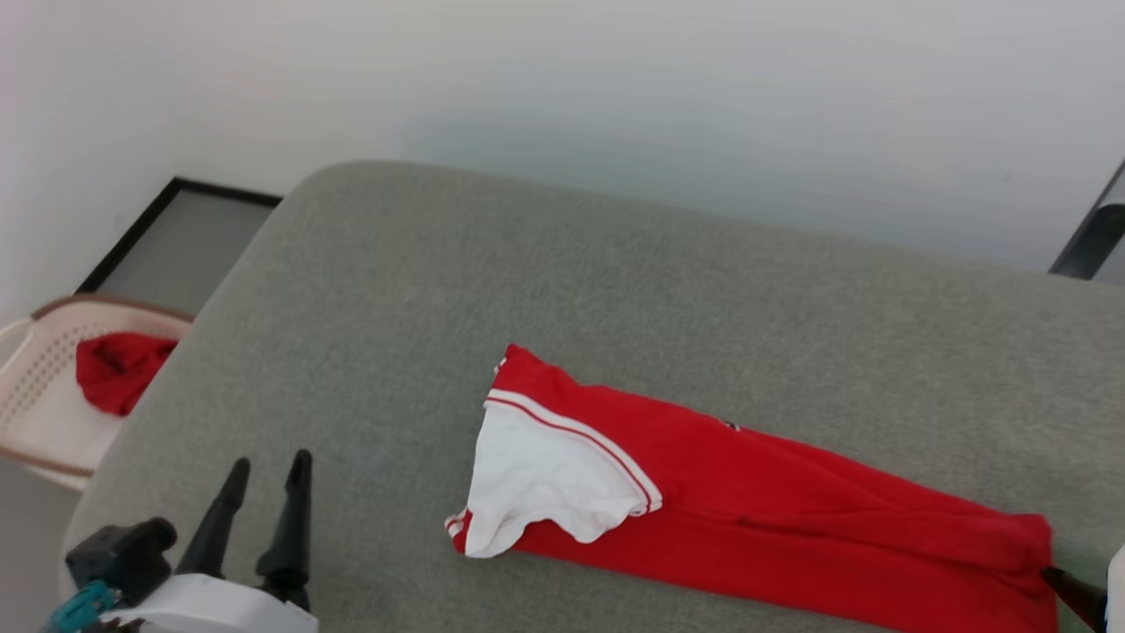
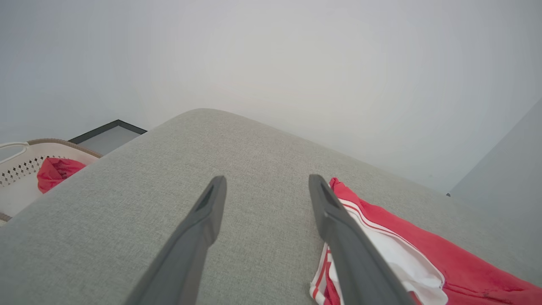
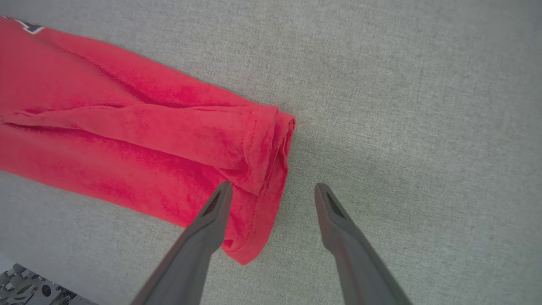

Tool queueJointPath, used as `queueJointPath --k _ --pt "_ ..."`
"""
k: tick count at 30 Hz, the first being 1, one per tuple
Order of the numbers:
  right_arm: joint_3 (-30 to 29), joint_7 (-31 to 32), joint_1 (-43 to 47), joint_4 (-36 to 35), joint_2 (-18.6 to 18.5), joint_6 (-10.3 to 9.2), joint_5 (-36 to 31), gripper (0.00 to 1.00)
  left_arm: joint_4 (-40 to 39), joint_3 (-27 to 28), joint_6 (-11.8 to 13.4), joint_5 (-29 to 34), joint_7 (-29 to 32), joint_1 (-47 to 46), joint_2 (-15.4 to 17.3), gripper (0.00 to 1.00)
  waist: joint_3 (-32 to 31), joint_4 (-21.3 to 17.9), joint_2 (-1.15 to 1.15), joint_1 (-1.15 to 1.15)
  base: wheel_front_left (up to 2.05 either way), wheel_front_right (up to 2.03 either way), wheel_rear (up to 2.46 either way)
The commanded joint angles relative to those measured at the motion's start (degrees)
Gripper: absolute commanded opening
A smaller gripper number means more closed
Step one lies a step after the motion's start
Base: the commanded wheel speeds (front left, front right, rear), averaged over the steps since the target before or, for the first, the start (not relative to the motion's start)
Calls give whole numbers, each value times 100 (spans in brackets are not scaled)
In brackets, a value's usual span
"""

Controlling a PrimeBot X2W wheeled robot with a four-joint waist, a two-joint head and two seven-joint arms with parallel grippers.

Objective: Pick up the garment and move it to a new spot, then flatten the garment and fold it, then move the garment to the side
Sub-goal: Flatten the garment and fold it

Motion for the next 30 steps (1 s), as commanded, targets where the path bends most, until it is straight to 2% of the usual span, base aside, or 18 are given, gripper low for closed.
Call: queueJointPath --k 1,10,20,21,22,23,30 --pt "-30 62 -101 67 21 1 12 100 30 72 -77 121 -3 -60 -117 100 254 181 0 0 0 0 0" --pt "77 474 -306 536 73 0 157 100 356 175 -498 513 -4 -351 -711 100 610 432 0 0 0 0 0" --pt "368 539 -439 1162 268 3 474 100 684 292 -779 772 -4 -519 -1045 100 673 535 0 0 0 0 0" --pt "415 510 -451 1224 258 4 502 47 722 302 -806 773 -4 -517 -1066 100 665 538 0 0 0 0 0" --pt "428 485 -454 1295 256 4 540 13 756 308 -825 767 -3 -512 -1079 100 652 537 0 0 0 0 0" --pt "466 459 -444 1337 233 4 586 0 778 322 -849 757 -3 -511 -1087 100 639 536 0 0 0 0 0" --pt "504 220 -600 1609 -147 -4 682 0 909 395 -896 736 -4 -456 -1075 100 526 437 0 0 0 0 0"
